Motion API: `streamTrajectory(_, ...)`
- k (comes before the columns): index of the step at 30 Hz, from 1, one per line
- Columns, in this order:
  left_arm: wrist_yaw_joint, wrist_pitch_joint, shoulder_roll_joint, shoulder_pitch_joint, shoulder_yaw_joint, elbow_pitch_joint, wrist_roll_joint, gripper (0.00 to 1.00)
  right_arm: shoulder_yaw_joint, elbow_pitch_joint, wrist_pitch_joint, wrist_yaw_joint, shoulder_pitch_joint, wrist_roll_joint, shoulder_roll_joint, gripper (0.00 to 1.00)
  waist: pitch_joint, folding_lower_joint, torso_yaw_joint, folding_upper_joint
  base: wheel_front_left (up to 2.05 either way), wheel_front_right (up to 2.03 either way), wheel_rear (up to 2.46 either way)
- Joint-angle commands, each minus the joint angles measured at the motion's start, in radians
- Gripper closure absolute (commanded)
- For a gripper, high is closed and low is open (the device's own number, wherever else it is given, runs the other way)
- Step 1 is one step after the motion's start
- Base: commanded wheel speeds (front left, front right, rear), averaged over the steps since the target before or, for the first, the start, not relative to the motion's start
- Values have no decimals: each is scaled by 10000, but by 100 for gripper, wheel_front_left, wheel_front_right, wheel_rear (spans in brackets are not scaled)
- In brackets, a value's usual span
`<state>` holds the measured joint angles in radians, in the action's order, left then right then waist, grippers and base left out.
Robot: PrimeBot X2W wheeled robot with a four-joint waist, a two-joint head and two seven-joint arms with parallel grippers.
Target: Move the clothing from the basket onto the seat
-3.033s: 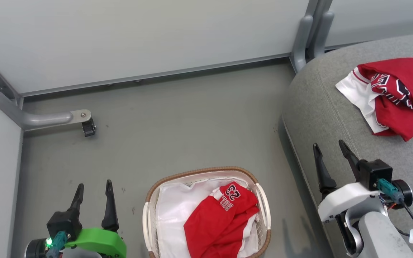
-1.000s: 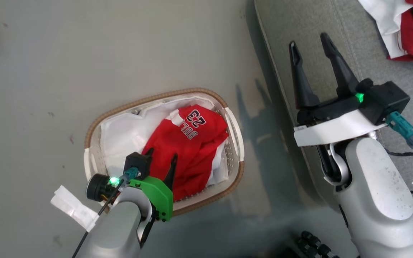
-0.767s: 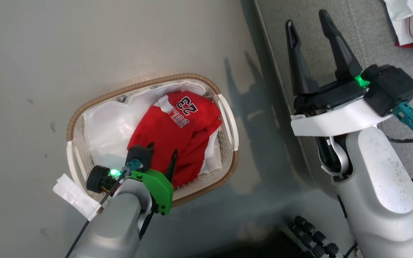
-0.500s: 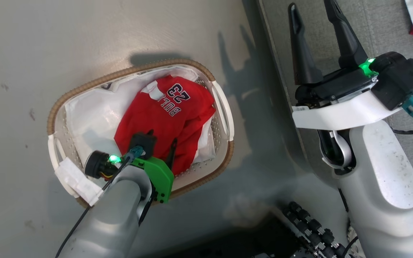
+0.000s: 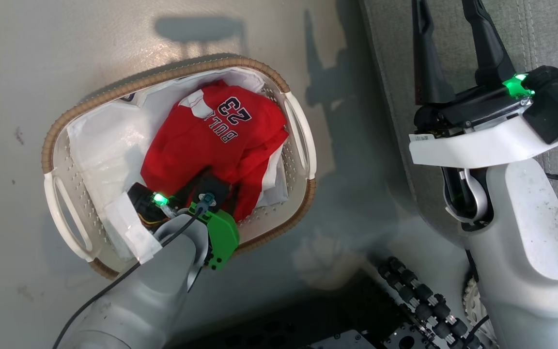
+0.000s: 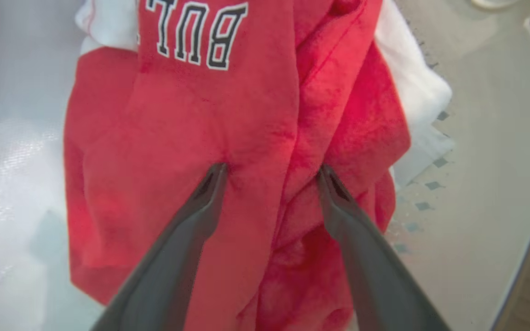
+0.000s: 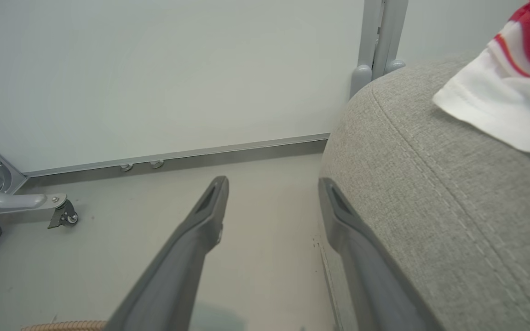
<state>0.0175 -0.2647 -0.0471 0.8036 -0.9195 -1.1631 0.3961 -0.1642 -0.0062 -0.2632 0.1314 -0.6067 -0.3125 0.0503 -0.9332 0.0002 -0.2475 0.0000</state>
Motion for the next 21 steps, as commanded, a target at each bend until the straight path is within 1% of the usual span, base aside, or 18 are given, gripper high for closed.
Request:
streamTrajectory(1, -183, 8, -66, 253, -152, -91, -66, 0, 25, -68, -19, -14, -5, 120, 22, 0, -17, -2, 36, 0, 5, 5, 5)
streamTrajectory(4, -582, 8, -66, 470, -416, -169, -96, 0, 31, -126, -19, -14, 34, 272, 22, 0, -59, -2, 150, 0, 6, 6, 6)
streamTrajectory(8, -907, 8, -66, 619, -618, -294, 5, 0, 2, -171, -19, -14, 71, 430, 23, 0, -103, -2, 290, 0, 4, 4, 4)
streamTrajectory(12, -1001, 8, -63, 756, -709, -293, 189, 0, -53, -197, -19, -14, 71, 489, 23, 0, -130, -2, 345, 0, 0, 0, 0)
streamTrajectory(17, -968, 8, -66, 790, -748, -200, 444, 0, -115, -147, -19, -14, 6, 446, 23, 0, -105, -2, 361, 0, 0, 0, 0)
streamTrajectory(18, -909, 8, -68, 795, -767, -174, 484, 32, -134, -128, -19, -14, -3, 435, 22, 0, -87, -2, 357, 0, 0, 0, 0)
streamTrajectory(19, -882, 8, -62, 812, -796, -137, 509, 100, -146, -116, -19, -14, -5, 428, 22, 0, -69, -2, 354, 0, 0, 0, 0)
streamTrajectory(21, -789, 8, -68, 770, -812, -189, 641, 100, -174, -78, -19, -14, -14, 412, 23, 0, -15, -2, 335, 0, 0, 0, 0)
